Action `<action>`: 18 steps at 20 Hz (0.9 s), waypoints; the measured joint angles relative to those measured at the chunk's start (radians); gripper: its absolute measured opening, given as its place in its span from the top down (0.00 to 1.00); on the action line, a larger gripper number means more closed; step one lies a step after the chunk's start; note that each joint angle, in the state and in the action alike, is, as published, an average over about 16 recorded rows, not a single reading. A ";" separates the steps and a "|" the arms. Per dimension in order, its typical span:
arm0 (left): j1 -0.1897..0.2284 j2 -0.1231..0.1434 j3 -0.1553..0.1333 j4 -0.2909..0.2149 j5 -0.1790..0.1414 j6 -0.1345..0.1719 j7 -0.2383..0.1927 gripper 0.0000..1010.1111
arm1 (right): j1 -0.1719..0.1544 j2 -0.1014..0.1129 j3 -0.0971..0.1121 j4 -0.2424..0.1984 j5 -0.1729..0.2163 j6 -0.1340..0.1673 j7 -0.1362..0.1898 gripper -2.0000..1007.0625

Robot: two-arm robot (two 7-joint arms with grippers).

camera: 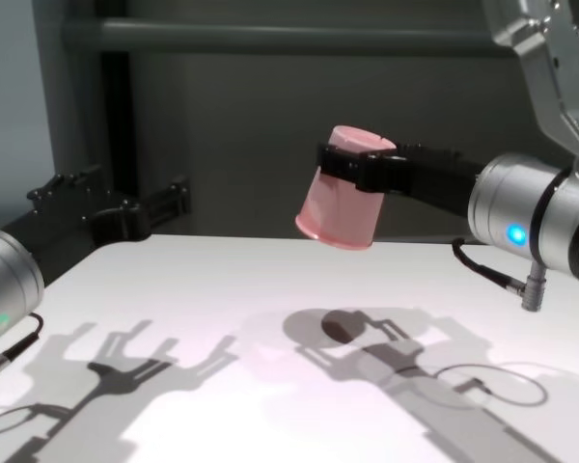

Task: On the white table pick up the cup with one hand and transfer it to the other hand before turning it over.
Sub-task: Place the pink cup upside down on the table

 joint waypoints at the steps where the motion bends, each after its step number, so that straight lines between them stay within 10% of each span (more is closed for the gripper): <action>1: 0.000 0.000 0.000 0.000 0.000 0.000 0.000 0.01 | 0.004 0.003 -0.008 0.000 -0.017 0.017 -0.010 0.24; 8: 0.000 0.000 0.000 0.000 0.000 0.000 0.000 0.01 | 0.024 0.009 -0.050 0.019 -0.100 0.094 -0.035 0.24; 18: 0.000 0.000 0.000 0.000 0.000 0.000 0.000 0.01 | 0.034 -0.012 -0.074 0.068 -0.142 0.122 -0.009 0.24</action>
